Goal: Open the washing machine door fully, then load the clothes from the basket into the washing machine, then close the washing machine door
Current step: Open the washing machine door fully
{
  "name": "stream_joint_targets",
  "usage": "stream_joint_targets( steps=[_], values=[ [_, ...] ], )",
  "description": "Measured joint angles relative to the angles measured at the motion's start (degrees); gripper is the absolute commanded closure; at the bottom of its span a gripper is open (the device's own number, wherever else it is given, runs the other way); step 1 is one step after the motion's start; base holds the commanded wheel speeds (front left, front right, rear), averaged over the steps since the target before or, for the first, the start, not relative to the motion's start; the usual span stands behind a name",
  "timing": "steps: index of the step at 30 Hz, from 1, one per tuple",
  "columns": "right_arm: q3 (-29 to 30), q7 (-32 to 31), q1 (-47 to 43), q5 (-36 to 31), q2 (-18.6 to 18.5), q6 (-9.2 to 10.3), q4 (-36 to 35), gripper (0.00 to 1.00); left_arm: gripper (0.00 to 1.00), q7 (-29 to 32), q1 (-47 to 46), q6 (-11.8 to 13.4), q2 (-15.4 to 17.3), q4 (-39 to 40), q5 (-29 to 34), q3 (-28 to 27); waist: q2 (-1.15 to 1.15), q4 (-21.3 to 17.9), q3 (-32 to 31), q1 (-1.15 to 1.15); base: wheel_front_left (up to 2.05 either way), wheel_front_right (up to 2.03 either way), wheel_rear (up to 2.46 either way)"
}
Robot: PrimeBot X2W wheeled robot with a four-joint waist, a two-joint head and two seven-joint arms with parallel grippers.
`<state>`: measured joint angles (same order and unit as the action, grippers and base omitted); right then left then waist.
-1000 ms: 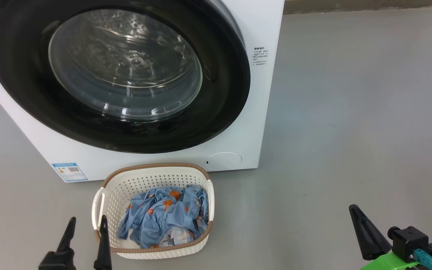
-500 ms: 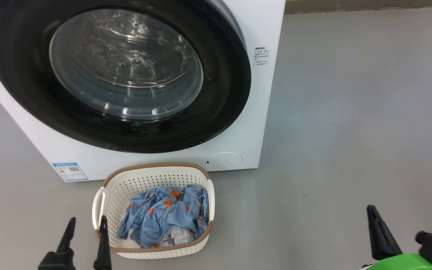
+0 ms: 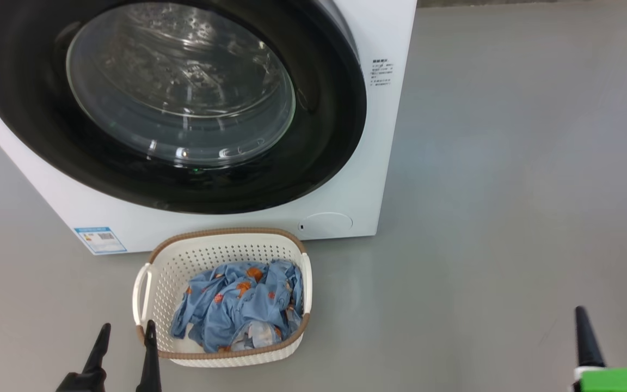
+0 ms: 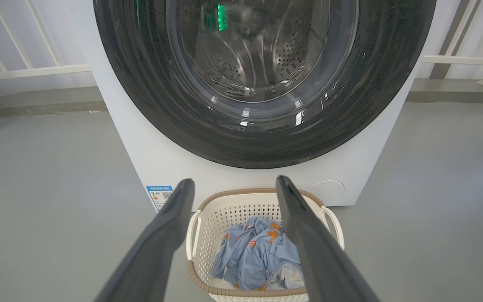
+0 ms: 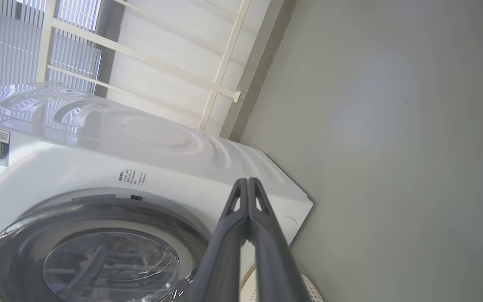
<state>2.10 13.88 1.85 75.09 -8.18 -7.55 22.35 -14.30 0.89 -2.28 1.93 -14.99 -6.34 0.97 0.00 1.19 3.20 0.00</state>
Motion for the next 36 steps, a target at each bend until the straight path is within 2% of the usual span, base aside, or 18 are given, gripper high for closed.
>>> stream_joint_targets(
  steps=[6,10,16,20,27,36],
  values=[
    [2.35,-4.30,2.43,13.30,-4.04,0.00,-0.02,1.00,0.00,0.00,-0.16,-0.54,0.02,0.07,0.07,-0.23,0.00,0.17,1.65,0.00,0.00,0.00,0.00],
    [6.46,-6.64,4.97,17.68,-5.93,0.00,0.76,1.00,0.00,0.00,-0.77,-0.60,0.01,0.19,0.03,-0.42,0.00,0.31,3.14,0.00,0.00,0.00,0.00],
    [11.89,-14.49,11.54,22.53,-7.22,0.00,1.74,1.00,0.00,0.00,-1.64,-1.02,0.01,0.58,0.05,-0.42,0.00,0.13,6.14,0.00,0.00,0.00,0.00],
    [15.21,-20.89,15.67,24.50,-8.00,0.00,2.05,1.00,0.00,0.00,-1.97,-1.09,0.00,0.90,0.13,-0.47,0.00,-0.07,8.54,0.00,0.00,0.00,0.00],
    [17.38,-30.50,23.26,24.16,-8.05,0.00,2.15,1.00,0.00,0.00,-4.18,-2.11,0.01,2.33,1.75,-0.71,0.00,-0.62,13.66,0.00,0.00,0.00,0.00],
    [19.01,-35.75,35.09,21.62,-8.51,0.00,2.31,1.00,0.00,0.00,-6.27,-3.10,0.12,4.26,3.23,-1.83,0.00,-1.18,20.08,0.00,0.00,0.00,0.00]
  ],
)
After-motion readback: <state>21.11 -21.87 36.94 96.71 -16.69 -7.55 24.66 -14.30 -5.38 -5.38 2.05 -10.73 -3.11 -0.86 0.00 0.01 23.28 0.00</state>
